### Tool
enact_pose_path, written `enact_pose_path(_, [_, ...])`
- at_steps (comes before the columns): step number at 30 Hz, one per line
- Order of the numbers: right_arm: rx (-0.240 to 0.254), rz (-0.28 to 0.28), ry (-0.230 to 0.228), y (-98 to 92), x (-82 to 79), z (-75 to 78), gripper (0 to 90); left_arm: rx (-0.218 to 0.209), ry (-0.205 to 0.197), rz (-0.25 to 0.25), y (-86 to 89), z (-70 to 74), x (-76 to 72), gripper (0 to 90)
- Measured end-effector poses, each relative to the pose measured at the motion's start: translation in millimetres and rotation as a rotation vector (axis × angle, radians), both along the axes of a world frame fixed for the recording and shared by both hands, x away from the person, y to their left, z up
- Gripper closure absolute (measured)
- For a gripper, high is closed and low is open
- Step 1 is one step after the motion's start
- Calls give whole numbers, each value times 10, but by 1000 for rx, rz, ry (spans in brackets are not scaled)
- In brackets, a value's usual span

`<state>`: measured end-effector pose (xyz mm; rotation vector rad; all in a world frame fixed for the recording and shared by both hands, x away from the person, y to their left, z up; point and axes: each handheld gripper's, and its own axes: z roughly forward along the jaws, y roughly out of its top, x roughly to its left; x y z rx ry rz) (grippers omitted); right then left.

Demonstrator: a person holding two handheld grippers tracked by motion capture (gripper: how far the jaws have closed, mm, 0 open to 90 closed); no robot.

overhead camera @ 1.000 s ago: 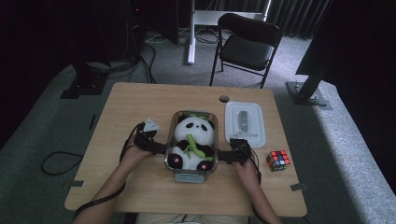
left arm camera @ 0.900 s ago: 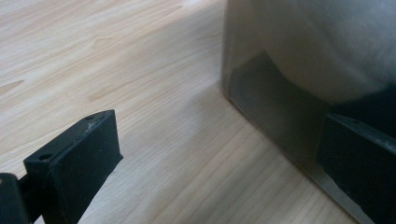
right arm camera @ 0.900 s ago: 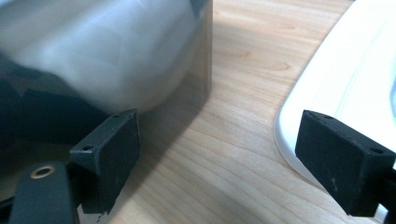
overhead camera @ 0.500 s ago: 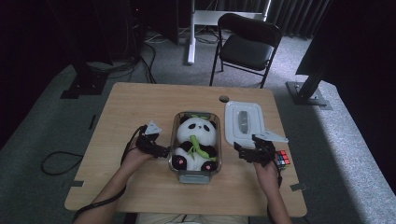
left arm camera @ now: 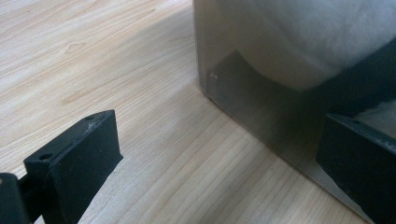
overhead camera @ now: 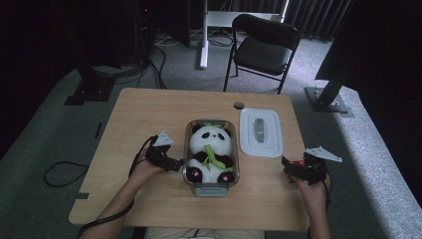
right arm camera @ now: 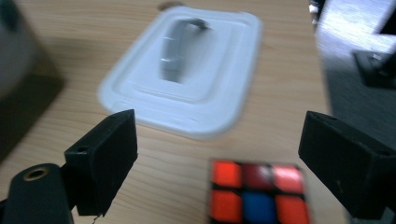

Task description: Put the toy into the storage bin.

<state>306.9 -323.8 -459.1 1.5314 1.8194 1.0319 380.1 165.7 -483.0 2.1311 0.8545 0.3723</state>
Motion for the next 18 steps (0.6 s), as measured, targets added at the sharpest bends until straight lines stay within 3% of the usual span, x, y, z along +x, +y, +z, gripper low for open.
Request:
enact_pose_path(6, [-3, -56, 46, -164, -99, -150, 110, -2, 2, -1, -1, -6, -3, 9])
enact_pose_path(11, [1, -46, 93, -176, -143, -302, 110, -9, -3, -5, 7, 5, -15, 8])
enact_pose_path(18, [-32, -58, 135, -157, -133, -435, 158, 2, -2, -10, 12, -7, -23, 9])
